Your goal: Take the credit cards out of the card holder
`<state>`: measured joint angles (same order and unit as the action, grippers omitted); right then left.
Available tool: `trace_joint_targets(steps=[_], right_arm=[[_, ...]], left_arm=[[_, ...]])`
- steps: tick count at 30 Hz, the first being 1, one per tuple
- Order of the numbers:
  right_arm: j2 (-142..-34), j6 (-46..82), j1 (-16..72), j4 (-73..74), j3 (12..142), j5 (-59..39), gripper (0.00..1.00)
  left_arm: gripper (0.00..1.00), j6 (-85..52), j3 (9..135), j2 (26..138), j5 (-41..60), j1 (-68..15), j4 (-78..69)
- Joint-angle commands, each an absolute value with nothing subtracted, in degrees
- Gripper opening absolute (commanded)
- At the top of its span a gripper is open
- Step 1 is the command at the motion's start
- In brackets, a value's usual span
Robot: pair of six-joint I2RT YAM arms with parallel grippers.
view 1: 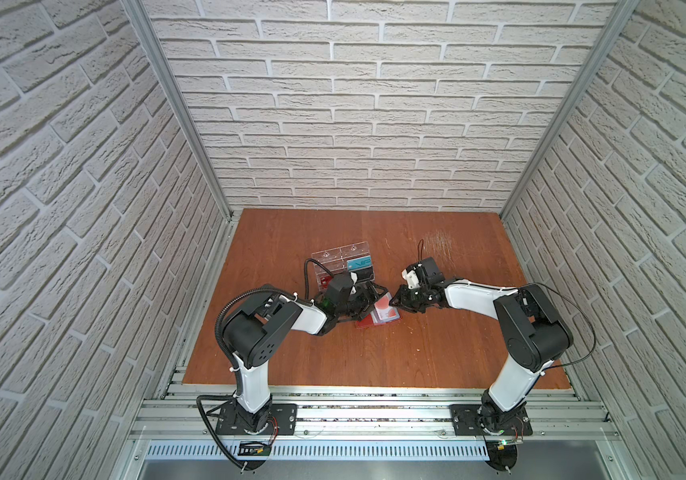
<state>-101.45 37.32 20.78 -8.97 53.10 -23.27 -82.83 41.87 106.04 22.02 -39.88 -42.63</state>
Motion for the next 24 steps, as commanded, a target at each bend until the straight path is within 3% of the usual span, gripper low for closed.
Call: trace_joint_targets(steps=[1,24], right_arm=[[-105.11,38.01,21.81,-10.33,50.32,-21.09,0.25],[-102.61,38.66,21.82,-8.77,48.01,-22.15,0.26]], left_arm=[[0.88,-81.59,41.76,107.65,23.45,-41.16,-52.29],[0.87,-81.05,41.55,105.13,22.70,-42.01,-53.37]])
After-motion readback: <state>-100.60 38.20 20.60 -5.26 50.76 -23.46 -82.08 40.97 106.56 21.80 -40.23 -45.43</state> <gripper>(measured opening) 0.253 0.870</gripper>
